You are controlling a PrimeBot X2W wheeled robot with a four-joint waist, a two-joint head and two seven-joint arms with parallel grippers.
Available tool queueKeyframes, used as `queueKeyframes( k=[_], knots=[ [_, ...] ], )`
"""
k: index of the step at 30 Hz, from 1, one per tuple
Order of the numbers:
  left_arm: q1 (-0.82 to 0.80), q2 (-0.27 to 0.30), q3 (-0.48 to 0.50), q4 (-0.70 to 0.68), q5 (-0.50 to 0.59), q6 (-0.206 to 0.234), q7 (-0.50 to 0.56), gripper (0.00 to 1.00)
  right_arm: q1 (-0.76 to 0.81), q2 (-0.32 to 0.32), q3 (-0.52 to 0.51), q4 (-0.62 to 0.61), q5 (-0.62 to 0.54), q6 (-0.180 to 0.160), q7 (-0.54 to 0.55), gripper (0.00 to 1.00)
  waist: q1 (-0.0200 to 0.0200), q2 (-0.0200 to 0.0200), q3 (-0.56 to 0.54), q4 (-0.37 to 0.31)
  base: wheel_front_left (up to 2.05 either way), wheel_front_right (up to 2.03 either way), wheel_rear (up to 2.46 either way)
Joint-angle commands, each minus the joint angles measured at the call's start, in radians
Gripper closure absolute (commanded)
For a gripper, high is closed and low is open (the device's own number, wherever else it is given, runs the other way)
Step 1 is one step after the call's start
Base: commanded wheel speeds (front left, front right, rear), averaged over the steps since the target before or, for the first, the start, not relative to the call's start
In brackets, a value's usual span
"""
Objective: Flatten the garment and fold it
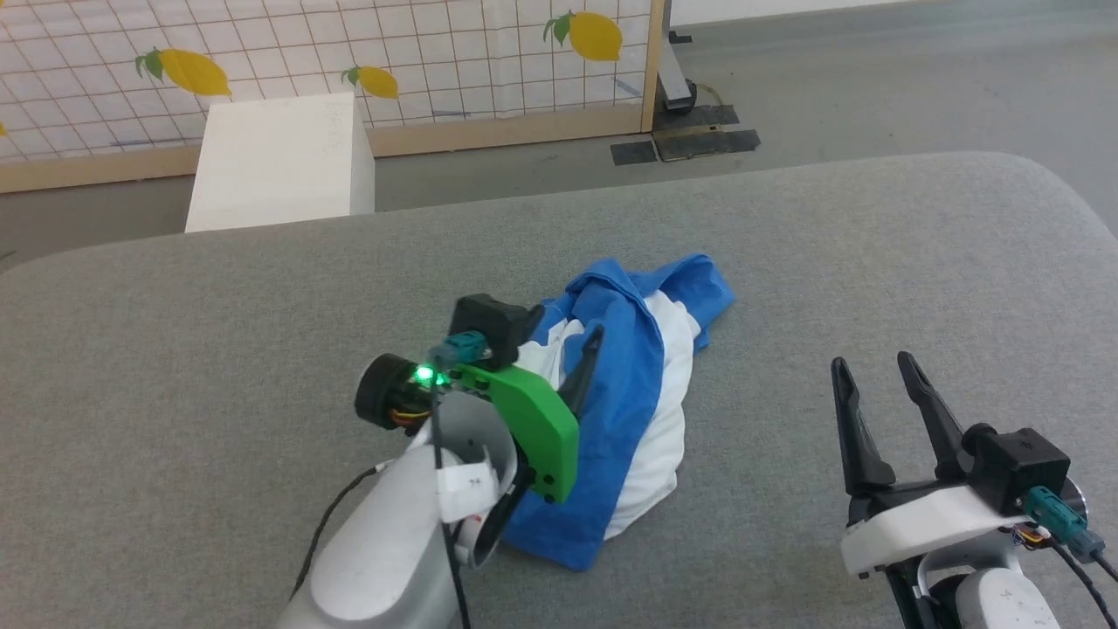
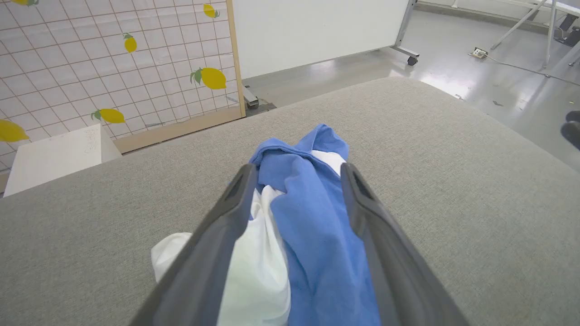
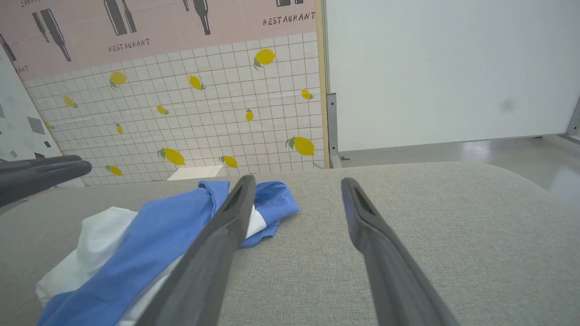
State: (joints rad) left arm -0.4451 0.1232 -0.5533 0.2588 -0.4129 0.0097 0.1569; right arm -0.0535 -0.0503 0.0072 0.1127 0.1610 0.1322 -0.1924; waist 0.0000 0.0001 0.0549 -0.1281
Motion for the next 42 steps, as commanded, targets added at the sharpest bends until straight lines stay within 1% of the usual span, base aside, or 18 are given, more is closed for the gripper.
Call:
queueKeyframes(
  k=[1,3,5,9,10,11,13,18,22,24,26,28,31,32,33,34,37,42],
  knots=[
    [-0.022,-0.008,-0.013,0.007,0.004,-0.006,0.002,0.0,0.011,0.0,0.004,-0.005,0.005,-0.002,0.004,0.0,0.0,-0.0001,0.002,-0.001,0.0,0.0,0.0],
    [-0.039,-0.02,-0.033,0.029,0.001,-0.018,0.023,0.0,0.01,0.0,0.011,-0.006,0.006,-0.002,0.005,0.0,0.0,-0.0001,0.01,-0.009,0.0,0.0,0.0],
    [-0.058,-0.03,-0.045,0.06,-0.005,-0.02,0.051,0.0,0.008,0.0,0.017,-0.006,0.006,-0.002,0.007,0.0,0.0,-0.0001,0.018,-0.02,0.0,0.0,0.0],
    [-0.125,-0.049,-0.059,0.184,-0.021,0.012,0.173,0.0,-0.001,0.0,0.027,-0.004,0.01,-0.002,0.009,0.0,0.0,-0.0001,0.036,-0.05,0.0,0.0,0.0],
    [-0.146,-0.054,-0.063,0.208,-0.029,0.013,0.2,0.0,-0.002,0.0,0.027,-0.004,0.01,-0.002,0.008,0.0,0.0,-0.0001,0.04,-0.056,0.0,0.0,0.0],
    [-0.239,-0.066,-0.075,0.271,-0.054,0.02,0.274,0.0,-0.011,0.0,0.032,-0.002,0.01,-0.002,0.007,0.0,0.0,-0.0001,0.065,-0.077,0.0,0.0,0.0],
    [-0.305,-0.07,-0.084,0.309,-0.066,0.022,0.309,0.0,-0.024,0.0,0.041,0.001,0.016,-0.002,0.005,0.0,0.0,-0.0001,0.082,-0.094,0.0,0.0,0.0],
    [-0.439,-0.072,-0.099,0.404,-0.124,0.033,0.374,0.0,-0.064,0.0,0.071,0.02,0.042,-0.002,-0.011,0.0,0.0,-0.0001,0.131,-0.146,0.0,0.0,0.0],
    [-0.488,-0.073,-0.119,0.446,-0.214,0.049,0.438,0.0,-0.084,0.0,0.086,0.041,0.056,-0.002,-0.025,0.0,0.0,-0.0001,0.161,-0.173,0.0,0.0,0.0],
    [-0.511,-0.073,-0.143,0.475,-0.246,0.064,0.487,0.0,-0.095,0.0,0.088,0.055,0.062,-0.002,-0.033,0.0,0.0,-0.0001,0.175,-0.186,0.0,0.0,0.0],
    [-0.526,-0.073,-0.165,0.49,-0.266,0.065,0.515,0.0,-0.104,0.0,0.089,0.067,0.067,-0.002,-0.04,0.0,0.0,-0.0001,0.184,-0.194,0.0,0.0,0.0],
    [-0.534,-0.073,-0.173,0.493,-0.295,0.07,0.517,0.0,-0.111,0.0,0.091,0.074,0.072,-0.002,-0.046,0.0,0.0,-0.0001,0.192,-0.202,0.0,0.0,0.0],
    [-0.548,-0.073,-0.2,0.503,-0.305,0.067,0.506,0.0,-0.119,0.0,0.092,0.084,0.076,-0.002,-0.053,0.0,0.0,-0.0001,0.199,-0.206,0.0,0.0,0.0],
    [-0.551,-0.073,-0.207,0.504,-0.311,0.064,0.495,0.51,-0.121,0.0,0.092,0.088,0.077,-0.002,-0.055,0.0,0.0,-0.0001,0.2,-0.207,0.0,0.0,0.0],
    [-0.554,-0.073,-0.213,0.504,-0.313,0.061,0.484,0.71,-0.122,0.0,0.092,0.091,0.078,-0.002,-0.057,0.0,0.0,-0.0001,0.2,-0.206,0.0,0.0,0.0],
    [-0.56,-0.073,-0.222,0.506,-0.312,0.058,0.466,1.0,-0.124,0.0,0.091,0.094,0.08,-0.002,-0.058,0.0,0.0,-0.0001,0.2,-0.205,0.0,0.0,0.0],
    [-0.571,-0.073,-0.238,0.516,-0.308,0.051,0.414,1.0,-0.124,0.0,0.085,0.102,0.081,-0.002,-0.062,0.0,0.0,-0.0001,0.193,-0.191,0.0,0.0,0.0],
    [-0.566,-0.073,-0.24,0.517,-0.317,0.041,0.309,1.0,-0.113,0.0,0.064,0.107,0.064,-0.002,-0.065,0.0,0.0,-0.0001,0.163,-0.139,0.0,0.0,0.0]
  ],
)
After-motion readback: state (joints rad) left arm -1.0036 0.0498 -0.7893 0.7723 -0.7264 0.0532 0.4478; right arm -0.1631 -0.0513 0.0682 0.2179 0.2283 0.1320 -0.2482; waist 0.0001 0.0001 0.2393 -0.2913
